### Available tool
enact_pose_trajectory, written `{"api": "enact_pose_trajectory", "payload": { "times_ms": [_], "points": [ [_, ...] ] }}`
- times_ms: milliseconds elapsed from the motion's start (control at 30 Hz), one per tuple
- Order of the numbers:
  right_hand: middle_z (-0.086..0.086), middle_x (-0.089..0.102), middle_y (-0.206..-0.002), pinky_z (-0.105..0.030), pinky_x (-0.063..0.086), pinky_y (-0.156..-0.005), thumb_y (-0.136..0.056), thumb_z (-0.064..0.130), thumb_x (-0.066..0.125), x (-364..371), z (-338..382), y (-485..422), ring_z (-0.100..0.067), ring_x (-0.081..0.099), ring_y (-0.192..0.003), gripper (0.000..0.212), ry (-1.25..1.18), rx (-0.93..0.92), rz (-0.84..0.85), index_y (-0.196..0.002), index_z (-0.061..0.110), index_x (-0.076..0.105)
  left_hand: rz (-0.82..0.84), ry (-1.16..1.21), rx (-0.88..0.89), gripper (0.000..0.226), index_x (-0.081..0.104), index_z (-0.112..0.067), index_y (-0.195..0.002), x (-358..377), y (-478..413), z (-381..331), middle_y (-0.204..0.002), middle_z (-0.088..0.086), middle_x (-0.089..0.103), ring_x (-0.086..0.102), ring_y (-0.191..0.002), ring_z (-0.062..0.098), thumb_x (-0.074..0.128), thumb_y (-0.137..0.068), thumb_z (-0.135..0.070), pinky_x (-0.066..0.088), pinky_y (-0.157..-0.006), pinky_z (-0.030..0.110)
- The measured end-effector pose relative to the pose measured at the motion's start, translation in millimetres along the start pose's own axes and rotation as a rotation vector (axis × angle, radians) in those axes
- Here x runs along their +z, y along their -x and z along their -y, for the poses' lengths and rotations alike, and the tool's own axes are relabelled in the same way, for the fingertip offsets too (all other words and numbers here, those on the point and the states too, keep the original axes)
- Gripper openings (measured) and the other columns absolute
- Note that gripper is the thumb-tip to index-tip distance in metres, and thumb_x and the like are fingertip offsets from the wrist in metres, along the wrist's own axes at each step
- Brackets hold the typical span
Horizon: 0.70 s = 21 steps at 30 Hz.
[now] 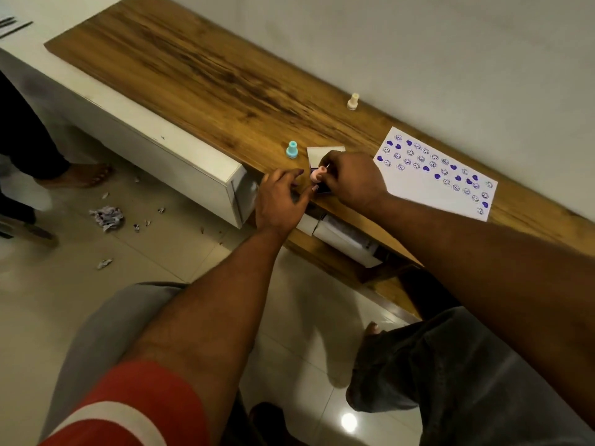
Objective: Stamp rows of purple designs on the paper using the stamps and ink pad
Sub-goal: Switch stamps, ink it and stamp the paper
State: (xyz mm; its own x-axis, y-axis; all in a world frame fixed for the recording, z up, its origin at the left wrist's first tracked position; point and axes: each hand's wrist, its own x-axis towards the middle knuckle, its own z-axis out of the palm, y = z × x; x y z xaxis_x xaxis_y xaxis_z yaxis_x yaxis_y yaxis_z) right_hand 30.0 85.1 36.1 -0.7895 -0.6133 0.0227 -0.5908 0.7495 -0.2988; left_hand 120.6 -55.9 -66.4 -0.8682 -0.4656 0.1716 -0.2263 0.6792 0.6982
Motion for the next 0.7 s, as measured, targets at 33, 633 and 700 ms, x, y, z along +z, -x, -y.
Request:
{"api": "enact_pose_trajectory", "payload": {
  "times_ms": [33, 633, 700],
  "points": [
    [-0.002, 0.075, -0.108, -0.036, 0.055, -0.082, -0.097, 0.037, 0.063, 1.5, 3.8, -1.9, -0.019, 0.068, -0.097, 0.031, -0.002, -0.007, 0.007, -0.121, 0.02, 0.071, 0.002, 0.008, -0.001, 0.052, 0.065, -0.026, -0.137, -0.9, -1.2, -1.3, -0.128, -0.002, 0.063, 0.053, -0.119, 0.019, 0.064, -0.095, -0.057, 0.051, -0.094, 0.04],
    [0.003, 0.058, -0.07, -0.03, 0.044, -0.058, -0.101, 0.069, 0.026, 23.5, 22.1, -49.4, -0.014, 0.056, -0.063, 0.06, 0.32, -0.105, 0.11, -0.094, 0.022, 0.063, -0.162, 0.041, 0.017, 0.03, 0.079, -0.014, -0.104, -13.8, -12.9, 7.5, -0.102, 0.002, 0.07, 0.06, -0.096, 0.021, 0.069, -0.095, -0.041, 0.053, -0.076, 0.037],
    [0.003, 0.054, -0.069, -0.028, 0.035, -0.053, -0.101, 0.066, 0.035, 25.1, 24.2, -56.1, -0.012, 0.051, -0.061, 0.056, 0.329, -0.089, 0.164, -0.091, 0.019, 0.064, -0.143, 0.065, -0.011, 0.029, 0.078, -0.013, -0.1, -12.6, -14.4, 10.1, -0.099, 0.002, 0.069, 0.059, -0.094, 0.02, 0.07, -0.093, -0.04, 0.053, -0.075, 0.038]
  ]
}}
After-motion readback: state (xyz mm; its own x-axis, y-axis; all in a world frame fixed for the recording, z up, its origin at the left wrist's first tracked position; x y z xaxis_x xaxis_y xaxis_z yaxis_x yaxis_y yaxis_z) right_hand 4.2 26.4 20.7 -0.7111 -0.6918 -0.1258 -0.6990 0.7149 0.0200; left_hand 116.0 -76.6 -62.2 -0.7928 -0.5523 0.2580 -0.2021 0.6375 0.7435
